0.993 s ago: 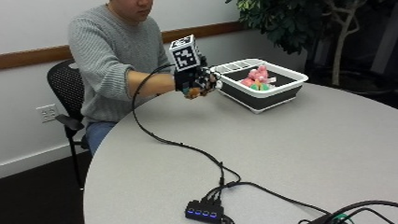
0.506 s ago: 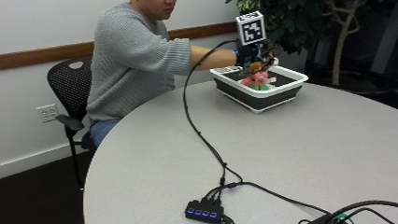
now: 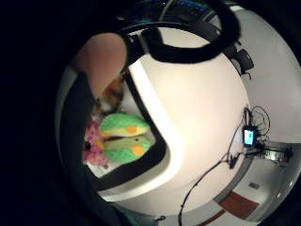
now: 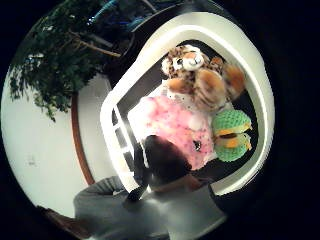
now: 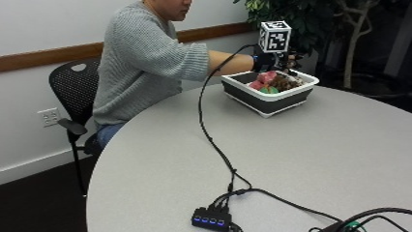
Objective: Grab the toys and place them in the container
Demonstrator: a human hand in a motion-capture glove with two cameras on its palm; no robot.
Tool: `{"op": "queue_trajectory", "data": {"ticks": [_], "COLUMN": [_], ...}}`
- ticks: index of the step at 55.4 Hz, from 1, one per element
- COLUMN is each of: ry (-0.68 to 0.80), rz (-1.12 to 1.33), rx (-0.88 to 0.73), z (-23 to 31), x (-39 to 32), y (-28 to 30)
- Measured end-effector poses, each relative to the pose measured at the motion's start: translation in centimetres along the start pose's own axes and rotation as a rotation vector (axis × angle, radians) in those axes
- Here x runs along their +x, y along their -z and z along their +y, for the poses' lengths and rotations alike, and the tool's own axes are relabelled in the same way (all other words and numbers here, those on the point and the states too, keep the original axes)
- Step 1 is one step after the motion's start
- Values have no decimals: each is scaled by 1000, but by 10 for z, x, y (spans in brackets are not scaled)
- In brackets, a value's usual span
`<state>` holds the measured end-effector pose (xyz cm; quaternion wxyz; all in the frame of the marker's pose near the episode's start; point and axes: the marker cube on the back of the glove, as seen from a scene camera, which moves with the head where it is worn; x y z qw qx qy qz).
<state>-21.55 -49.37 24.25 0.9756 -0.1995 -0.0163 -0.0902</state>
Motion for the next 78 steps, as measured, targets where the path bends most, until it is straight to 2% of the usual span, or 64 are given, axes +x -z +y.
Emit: {"op": "queue_trajectory", "data": {"ticks": [7, 15, 17, 21, 22, 26, 28, 37, 43, 50, 58, 62, 67, 78], "ry": [35, 61, 25, -131, -127, -35, -18, -163, -167, -115, -24, -52, -176, -263], "rz": [-18, 22, 88, 430, 421, 69, -11, 74, 24, 44, 108, 79, 7, 1], "rx": [24, 56, 55, 59, 64, 95, 103, 164, 175, 151, 183, 203, 147, 145], "z": [29, 97, 116, 168, 184, 241, 267, 338, 362, 400, 492, 539, 572, 593], "x": [-10, 6, 20, 83, 89, 77, 78, 111, 111, 95, 59, 48, 56, 59], "y": [3, 19, 24, 39, 44, 60, 65, 69, 68, 57, 17, -11, -39, -65]}}
